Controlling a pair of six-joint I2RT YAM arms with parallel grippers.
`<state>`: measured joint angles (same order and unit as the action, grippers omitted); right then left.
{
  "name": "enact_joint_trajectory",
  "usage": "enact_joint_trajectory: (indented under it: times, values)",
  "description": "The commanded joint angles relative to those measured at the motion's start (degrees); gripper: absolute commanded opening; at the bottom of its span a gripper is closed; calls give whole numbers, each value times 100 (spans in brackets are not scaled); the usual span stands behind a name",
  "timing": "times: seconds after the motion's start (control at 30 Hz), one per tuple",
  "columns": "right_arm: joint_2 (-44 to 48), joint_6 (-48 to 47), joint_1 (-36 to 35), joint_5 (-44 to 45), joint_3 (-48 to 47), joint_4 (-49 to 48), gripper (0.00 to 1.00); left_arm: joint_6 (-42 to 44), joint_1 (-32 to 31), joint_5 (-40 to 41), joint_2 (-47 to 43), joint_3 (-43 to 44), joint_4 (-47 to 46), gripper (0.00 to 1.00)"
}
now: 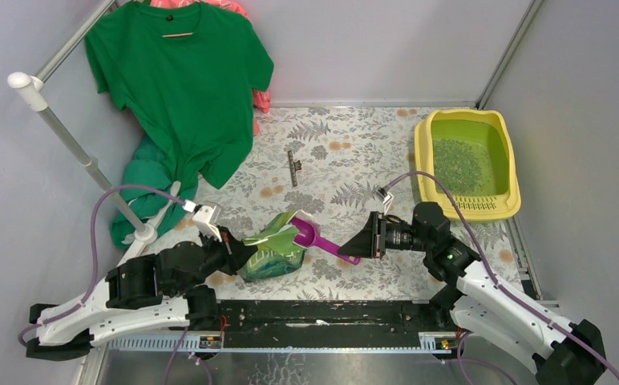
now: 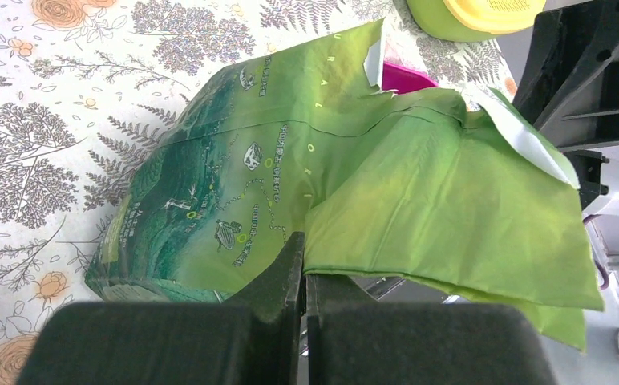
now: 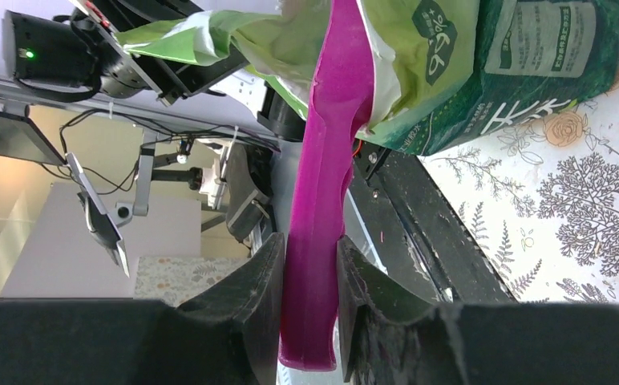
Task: Fill the litter box with clean litter
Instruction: Adjust the spatula in the cat litter bag.
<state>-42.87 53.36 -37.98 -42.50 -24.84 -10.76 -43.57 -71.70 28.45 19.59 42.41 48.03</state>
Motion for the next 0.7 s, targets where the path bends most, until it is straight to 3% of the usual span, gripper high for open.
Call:
enact_joint_trajectory:
  times: [0.0, 0.2, 0.47, 0.67]
  values:
    - [246, 35, 133, -55, -103, -353, 0, -237, -19, 548, -116, 434, -554, 1]
    - [197, 48, 133, -254, -303, -141, 0, -46, -19, 377, 186, 399, -848, 1]
    - [-982, -1845, 133, -502, -2073, 3204, 0, 369, -19, -95, 791, 416, -1321, 1]
    - [-2030, -2927, 140, -40, -3120, 4641, 0, 586, -19, -517, 1121, 278, -1822, 1]
